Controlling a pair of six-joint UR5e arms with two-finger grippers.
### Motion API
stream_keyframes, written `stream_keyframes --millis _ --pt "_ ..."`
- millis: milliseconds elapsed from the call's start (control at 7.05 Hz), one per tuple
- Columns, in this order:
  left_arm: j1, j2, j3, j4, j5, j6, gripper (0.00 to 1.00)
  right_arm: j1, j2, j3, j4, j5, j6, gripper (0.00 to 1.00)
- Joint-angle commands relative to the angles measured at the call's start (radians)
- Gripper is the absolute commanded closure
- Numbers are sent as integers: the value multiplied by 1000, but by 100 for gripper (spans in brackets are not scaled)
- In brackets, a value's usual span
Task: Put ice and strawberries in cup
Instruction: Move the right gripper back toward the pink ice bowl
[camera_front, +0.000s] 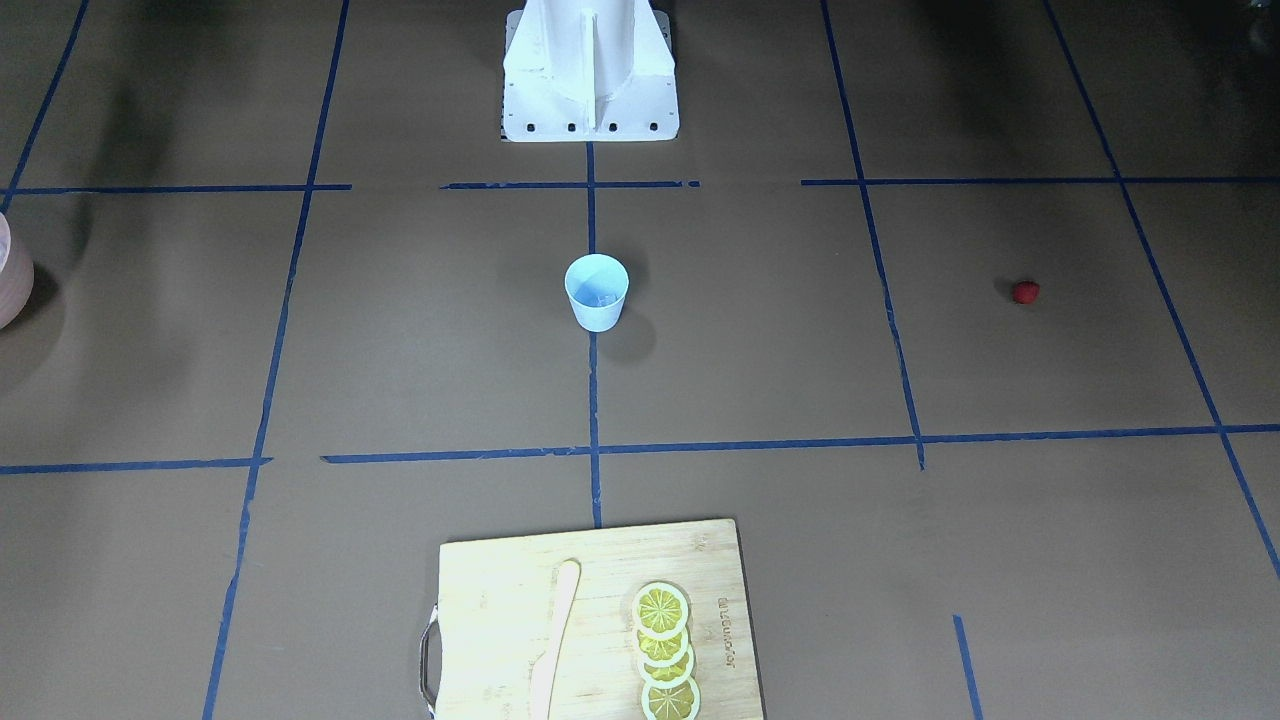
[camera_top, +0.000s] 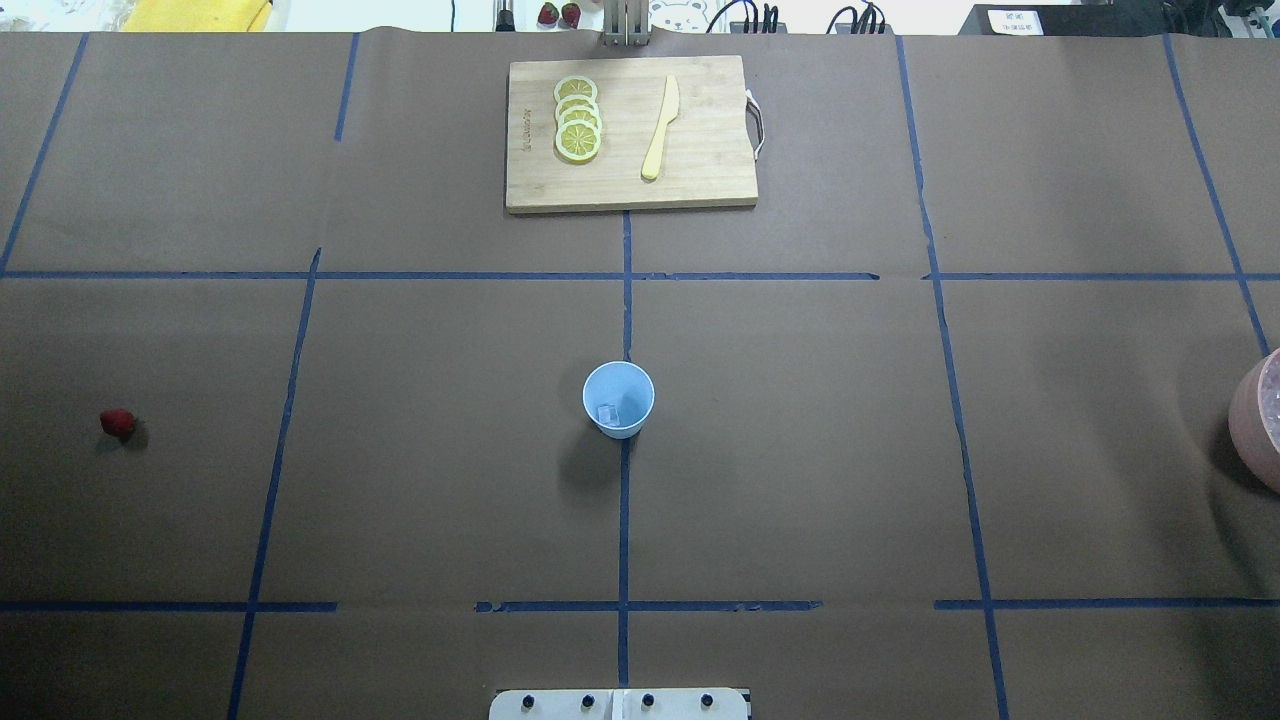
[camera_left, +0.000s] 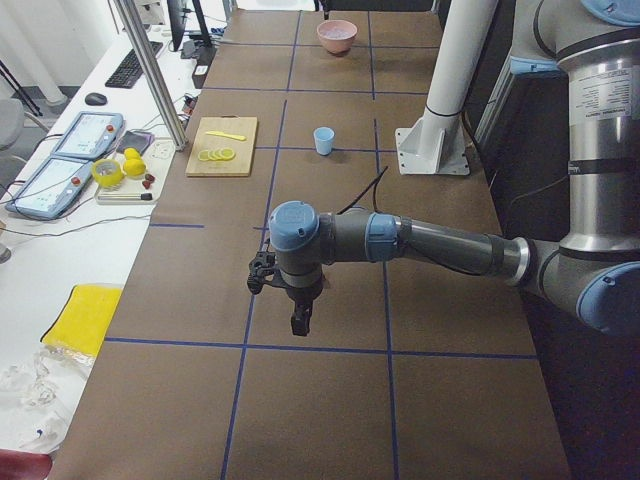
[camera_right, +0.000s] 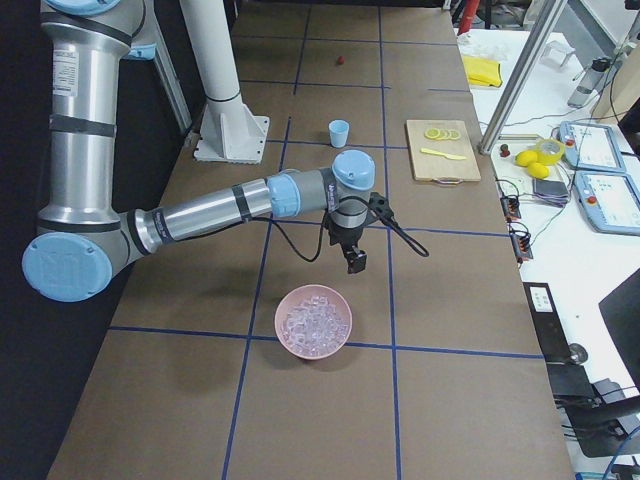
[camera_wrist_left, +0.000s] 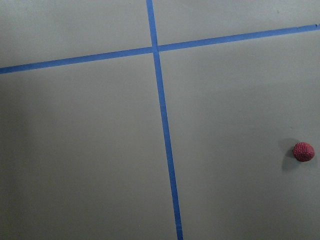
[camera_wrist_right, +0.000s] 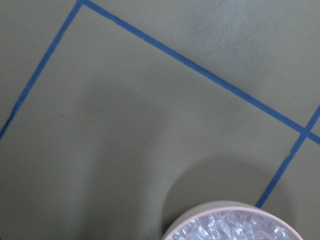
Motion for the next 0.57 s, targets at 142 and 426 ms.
stream_keyframes --millis 142,426 --pt "15 0 9 0 0 0 0 -16 -80 -75 213 -21 -36 2" --pt "21 1 10 2 0 0 0 -114 -102 -113 336 -85 -47 2"
